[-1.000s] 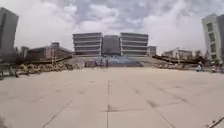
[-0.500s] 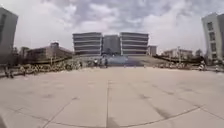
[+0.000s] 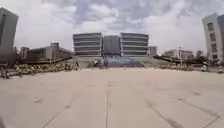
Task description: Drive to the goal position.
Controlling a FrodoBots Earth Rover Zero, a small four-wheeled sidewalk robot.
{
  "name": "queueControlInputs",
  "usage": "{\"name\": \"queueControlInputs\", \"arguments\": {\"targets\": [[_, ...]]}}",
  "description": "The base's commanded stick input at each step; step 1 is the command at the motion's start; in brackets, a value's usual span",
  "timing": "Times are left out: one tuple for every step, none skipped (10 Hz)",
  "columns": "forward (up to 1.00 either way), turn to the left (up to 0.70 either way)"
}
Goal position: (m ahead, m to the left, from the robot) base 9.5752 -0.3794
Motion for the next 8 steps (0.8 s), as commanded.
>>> {"name": "queueControlInputs", "arguments": {"targets": [[0.70,0.00],[0.70,0.00],[0.70,0.00],[0.70,0.00],[0.70,0.00],[0.70,0.00],[0.70,0.00],[0.70,0.00]]}}
